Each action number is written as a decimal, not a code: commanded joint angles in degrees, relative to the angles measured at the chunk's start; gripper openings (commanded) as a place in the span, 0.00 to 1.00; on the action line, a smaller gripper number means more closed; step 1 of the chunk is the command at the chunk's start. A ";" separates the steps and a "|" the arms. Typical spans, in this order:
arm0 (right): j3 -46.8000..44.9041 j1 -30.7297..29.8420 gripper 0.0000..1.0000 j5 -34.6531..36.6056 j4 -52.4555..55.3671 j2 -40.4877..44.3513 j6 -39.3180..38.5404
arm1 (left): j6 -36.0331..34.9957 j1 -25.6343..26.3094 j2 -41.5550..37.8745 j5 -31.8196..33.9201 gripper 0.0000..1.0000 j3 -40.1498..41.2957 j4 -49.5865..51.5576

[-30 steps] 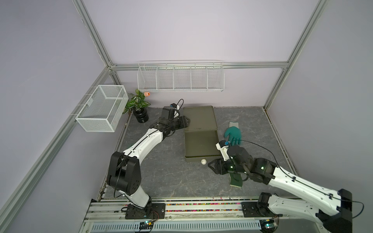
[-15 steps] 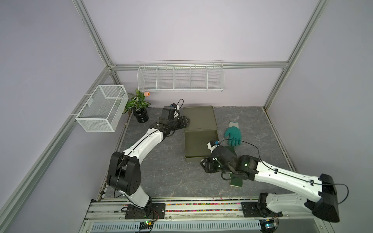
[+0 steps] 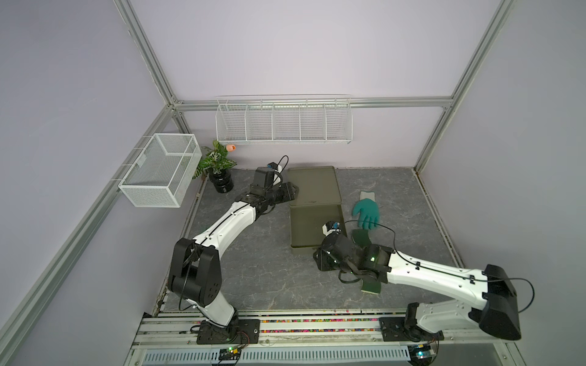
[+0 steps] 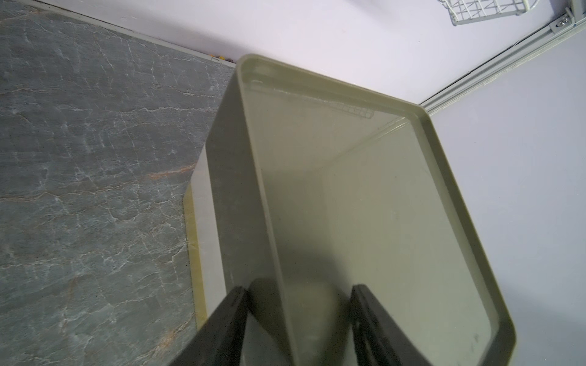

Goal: Take the sponge out of the drawer
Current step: Close the drawer in the storage box.

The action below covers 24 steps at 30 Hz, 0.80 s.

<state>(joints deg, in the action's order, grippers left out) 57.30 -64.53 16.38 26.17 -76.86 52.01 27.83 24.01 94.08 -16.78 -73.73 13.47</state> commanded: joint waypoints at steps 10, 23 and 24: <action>6.69 0.37 0.15 9.64 1.71 -4.52 -1.94 | -0.52 0.97 2.31 -2.47 0.56 0.13 3.88; 11.21 1.51 0.13 7.95 1.82 -7.31 -1.36 | -0.67 1.04 2.09 -2.57 0.56 0.50 3.91; 11.30 1.47 0.13 7.95 1.91 -6.89 -1.09 | -0.71 0.99 2.10 -2.61 0.56 0.44 3.91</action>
<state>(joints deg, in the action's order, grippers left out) 66.41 -64.95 18.72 36.60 -83.18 51.53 27.81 23.99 94.11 -16.64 -73.73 13.41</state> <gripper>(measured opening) 0.329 0.560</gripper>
